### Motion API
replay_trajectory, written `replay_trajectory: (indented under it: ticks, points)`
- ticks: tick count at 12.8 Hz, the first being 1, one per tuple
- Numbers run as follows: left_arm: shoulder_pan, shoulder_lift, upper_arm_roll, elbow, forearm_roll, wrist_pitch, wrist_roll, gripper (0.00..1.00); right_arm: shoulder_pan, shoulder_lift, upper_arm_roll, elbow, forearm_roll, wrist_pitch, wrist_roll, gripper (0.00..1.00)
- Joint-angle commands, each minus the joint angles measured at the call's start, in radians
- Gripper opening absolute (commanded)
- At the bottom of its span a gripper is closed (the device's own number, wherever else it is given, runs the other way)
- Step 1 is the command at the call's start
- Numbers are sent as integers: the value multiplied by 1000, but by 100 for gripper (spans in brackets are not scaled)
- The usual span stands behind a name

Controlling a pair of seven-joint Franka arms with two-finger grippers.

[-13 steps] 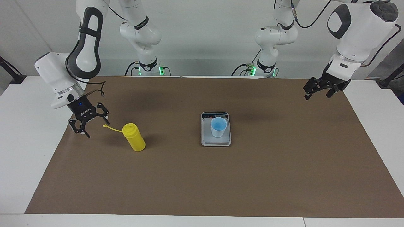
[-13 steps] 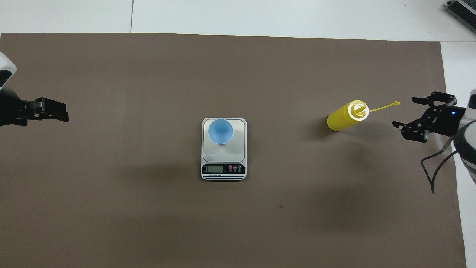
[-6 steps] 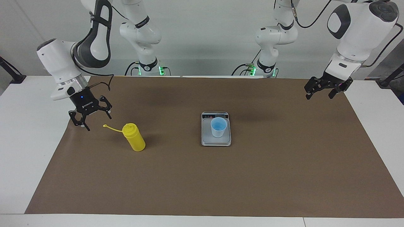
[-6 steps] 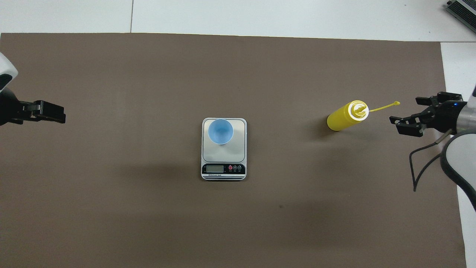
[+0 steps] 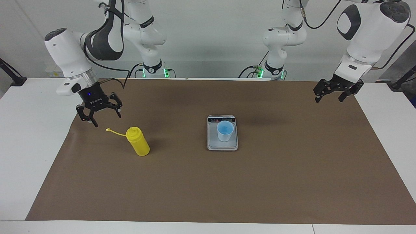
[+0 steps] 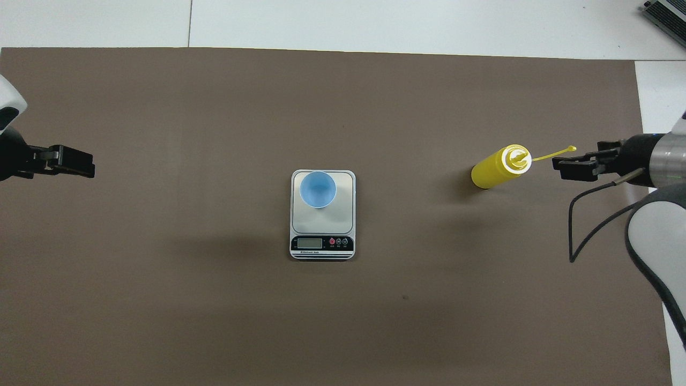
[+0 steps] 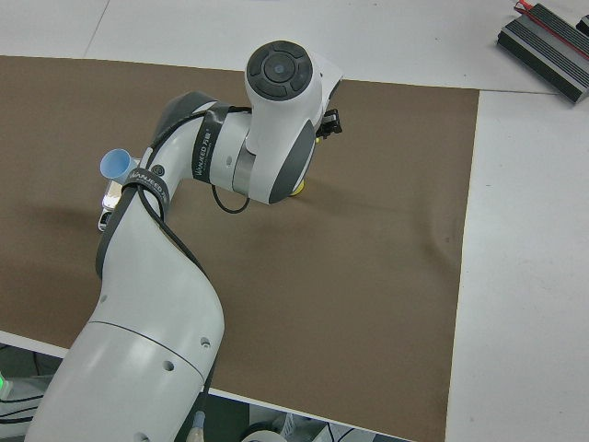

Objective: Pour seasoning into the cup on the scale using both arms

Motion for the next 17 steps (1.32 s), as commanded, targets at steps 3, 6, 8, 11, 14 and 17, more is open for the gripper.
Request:
replay_trajectory:
  ticks: [3, 6, 8, 11, 14, 17]
  points:
    - [-7, -25, -1, -30, 33, 10, 13, 100, 44, 15, 4, 124, -127, -146, 375, 100]
    - [-7, -27, -1, -30, 33, 7, 14, 100, 83, 39, 4, 246, -257, -280, 501, 100]
    - [-9, -27, -3, -31, 33, 8, 14, 100, 95, 70, 6, 358, -273, -415, 563, 100]
    - [-9, -25, -3, -30, 31, 17, 14, 100, 95, 82, 14, 414, -254, -473, 614, 100]
    - [-2, -25, -3, -28, 31, 20, 11, 100, 95, 82, 15, 446, -250, -547, 630, 100]
    - [8, -27, 0, -30, 31, 4, 4, 100, 95, 67, 17, 419, -239, -593, 675, 100]
